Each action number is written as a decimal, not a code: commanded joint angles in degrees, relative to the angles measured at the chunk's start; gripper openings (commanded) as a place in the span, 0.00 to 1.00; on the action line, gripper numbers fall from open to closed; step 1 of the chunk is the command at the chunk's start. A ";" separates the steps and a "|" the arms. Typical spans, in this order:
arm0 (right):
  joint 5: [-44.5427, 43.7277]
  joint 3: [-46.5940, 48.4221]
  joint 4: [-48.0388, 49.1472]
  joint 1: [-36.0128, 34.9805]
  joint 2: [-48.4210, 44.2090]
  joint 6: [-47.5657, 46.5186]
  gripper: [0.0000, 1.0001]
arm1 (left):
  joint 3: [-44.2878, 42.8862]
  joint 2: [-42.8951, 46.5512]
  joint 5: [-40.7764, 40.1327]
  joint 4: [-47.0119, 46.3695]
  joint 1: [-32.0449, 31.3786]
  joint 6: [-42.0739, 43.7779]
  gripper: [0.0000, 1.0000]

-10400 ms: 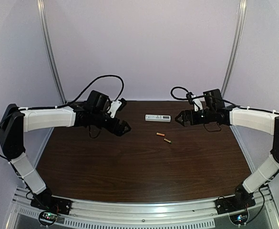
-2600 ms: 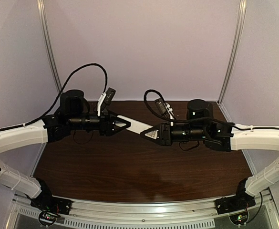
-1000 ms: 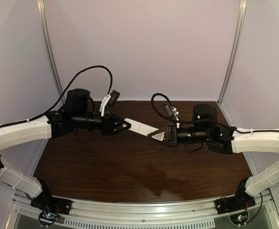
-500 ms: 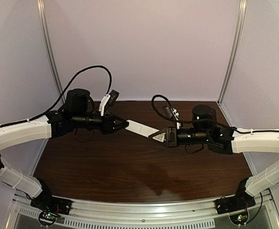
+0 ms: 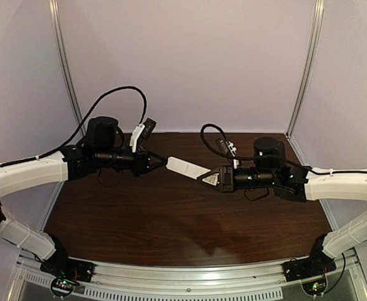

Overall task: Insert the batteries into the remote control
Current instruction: Remove the battery cover from the remote control.

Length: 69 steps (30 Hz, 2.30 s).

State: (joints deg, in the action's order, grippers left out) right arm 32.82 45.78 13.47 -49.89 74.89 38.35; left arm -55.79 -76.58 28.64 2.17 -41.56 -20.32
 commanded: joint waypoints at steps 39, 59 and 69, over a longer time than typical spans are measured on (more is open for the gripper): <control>4.62 1.42 7.72 0.32 2.85 2.15 0.00 | -4.28 -7.03 -3.68 1.81 -2.70 -0.12 0.67; -1.90 -0.48 0.13 2.59 2.01 0.16 0.00 | -0.11 -5.86 -3.87 -0.37 1.00 -2.54 0.57; 3.41 -4.96 -1.16 9.45 0.59 -1.45 0.00 | 2.04 -3.41 0.70 -1.33 2.30 4.44 0.81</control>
State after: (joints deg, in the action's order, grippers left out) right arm 33.06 41.93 12.75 -41.65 77.84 39.22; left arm -53.45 -80.75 26.00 3.01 -39.38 -20.56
